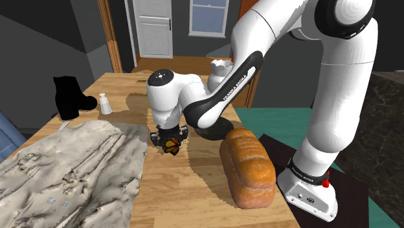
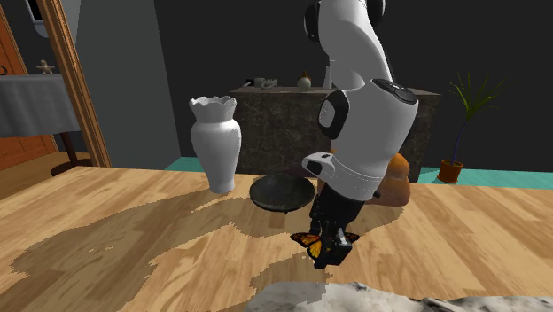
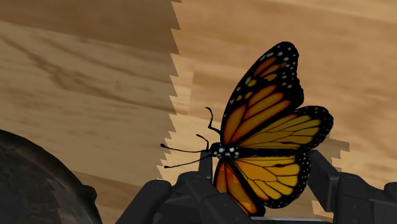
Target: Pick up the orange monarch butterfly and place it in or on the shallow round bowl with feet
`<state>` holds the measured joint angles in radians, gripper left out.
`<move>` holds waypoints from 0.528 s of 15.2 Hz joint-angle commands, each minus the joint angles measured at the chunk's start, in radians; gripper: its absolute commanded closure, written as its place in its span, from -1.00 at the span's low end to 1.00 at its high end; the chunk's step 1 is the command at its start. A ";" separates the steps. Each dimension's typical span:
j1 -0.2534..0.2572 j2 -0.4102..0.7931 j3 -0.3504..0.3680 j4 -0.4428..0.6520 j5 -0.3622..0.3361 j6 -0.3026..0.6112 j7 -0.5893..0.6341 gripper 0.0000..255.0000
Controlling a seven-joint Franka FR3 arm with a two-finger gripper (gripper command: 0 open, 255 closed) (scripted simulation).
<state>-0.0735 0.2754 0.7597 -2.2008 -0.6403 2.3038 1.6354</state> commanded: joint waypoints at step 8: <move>-0.010 -0.024 0.013 0.002 0.029 -0.013 -0.023 1.00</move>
<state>-0.0797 0.2619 0.7667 -2.1998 -0.6242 2.2966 1.6219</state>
